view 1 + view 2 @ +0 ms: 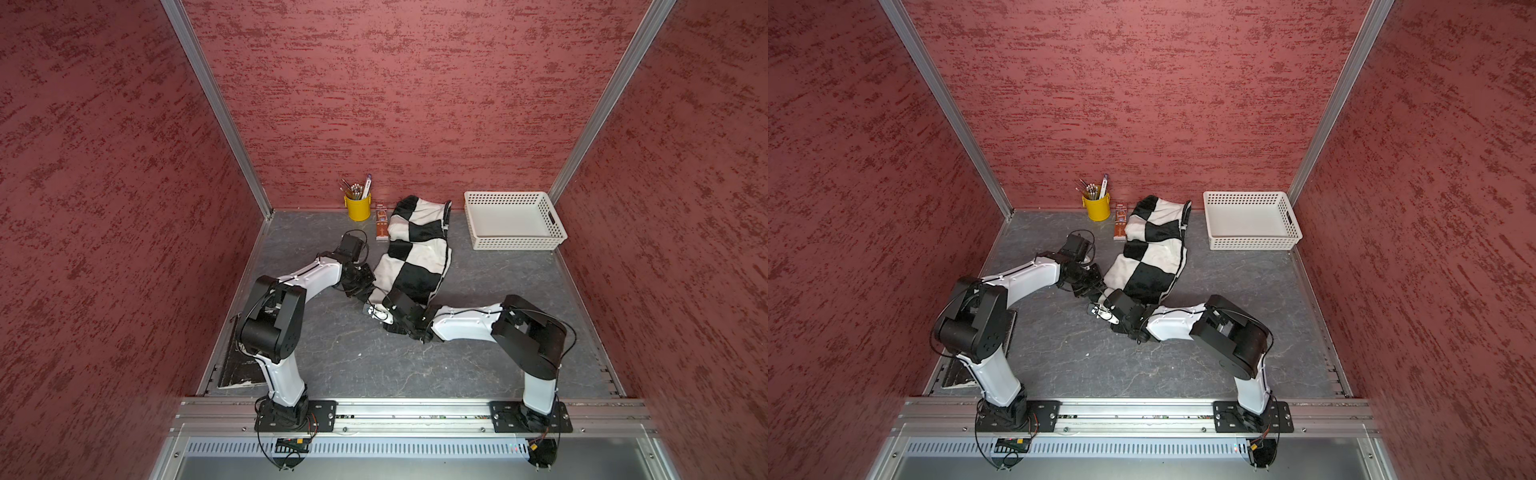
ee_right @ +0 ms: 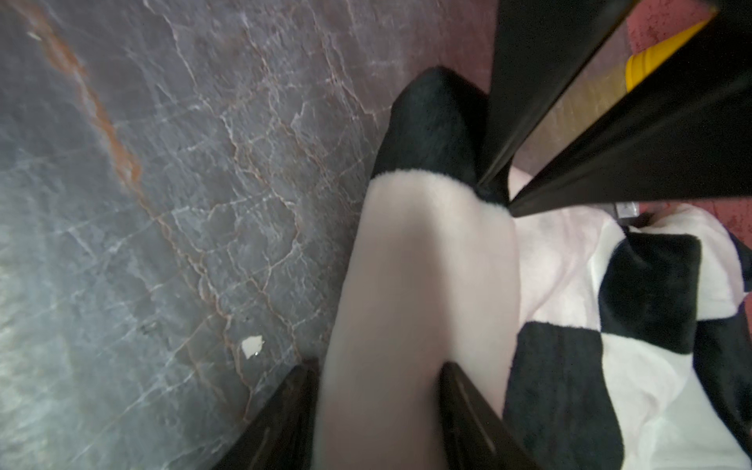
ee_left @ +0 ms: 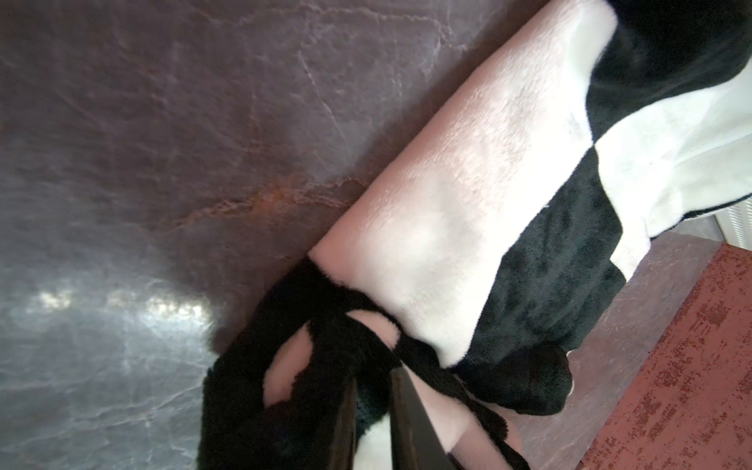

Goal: Roll up the pillowcase
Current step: Roll the pillowcase at the center of the board.

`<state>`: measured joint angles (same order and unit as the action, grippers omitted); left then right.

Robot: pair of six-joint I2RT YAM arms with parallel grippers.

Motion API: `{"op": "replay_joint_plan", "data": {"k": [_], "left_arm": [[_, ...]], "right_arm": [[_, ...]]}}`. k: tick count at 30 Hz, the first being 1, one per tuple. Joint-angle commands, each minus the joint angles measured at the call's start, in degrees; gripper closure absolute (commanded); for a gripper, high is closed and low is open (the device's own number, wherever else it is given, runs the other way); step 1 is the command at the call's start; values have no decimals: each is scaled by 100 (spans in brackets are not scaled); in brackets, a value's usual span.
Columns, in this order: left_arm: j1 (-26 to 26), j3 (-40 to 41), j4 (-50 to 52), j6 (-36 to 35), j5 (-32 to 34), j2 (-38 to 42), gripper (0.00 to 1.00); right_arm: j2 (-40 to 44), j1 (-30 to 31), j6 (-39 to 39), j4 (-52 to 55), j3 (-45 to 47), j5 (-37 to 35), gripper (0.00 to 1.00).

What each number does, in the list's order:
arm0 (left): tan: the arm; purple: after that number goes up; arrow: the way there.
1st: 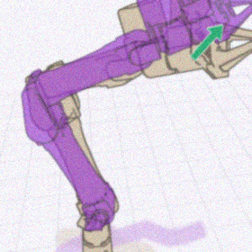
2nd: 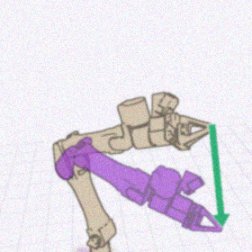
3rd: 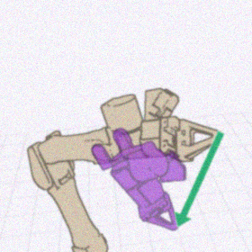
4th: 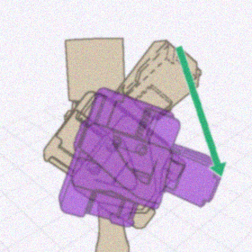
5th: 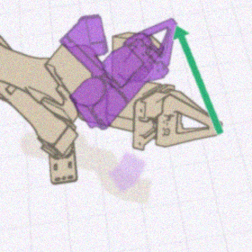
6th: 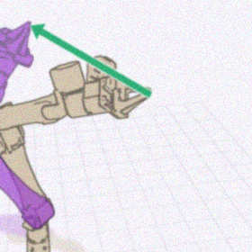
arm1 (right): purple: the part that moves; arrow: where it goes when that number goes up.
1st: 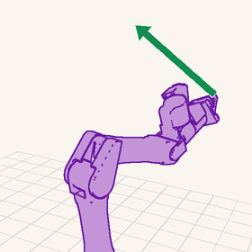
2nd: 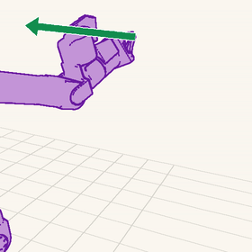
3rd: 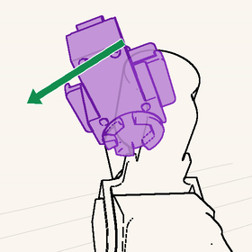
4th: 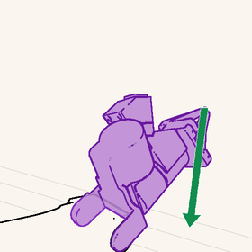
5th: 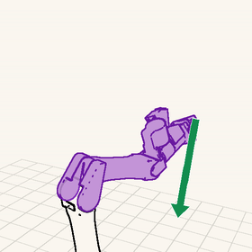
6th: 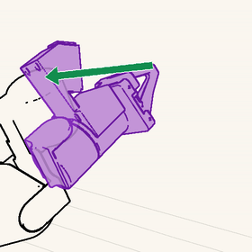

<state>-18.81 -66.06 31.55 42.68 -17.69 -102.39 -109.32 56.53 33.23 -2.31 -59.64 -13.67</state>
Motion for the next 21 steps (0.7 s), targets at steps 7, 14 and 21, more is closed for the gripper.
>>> {"op": "replay_joint_plan", "data": {"k": [7,14,21], "left_arm": [[195,-136,27,-31,-120,79,74],[979,44,198,-207,-267,977,51],[1422,481,436,-538,-252,1954,48]], "right_arm": [[-42,-137,-802,443,-46,315,100],[317,-182,-1742,1058,-296,1496,100],[453,-371,-3004,1416,-690,3246,100]]}}
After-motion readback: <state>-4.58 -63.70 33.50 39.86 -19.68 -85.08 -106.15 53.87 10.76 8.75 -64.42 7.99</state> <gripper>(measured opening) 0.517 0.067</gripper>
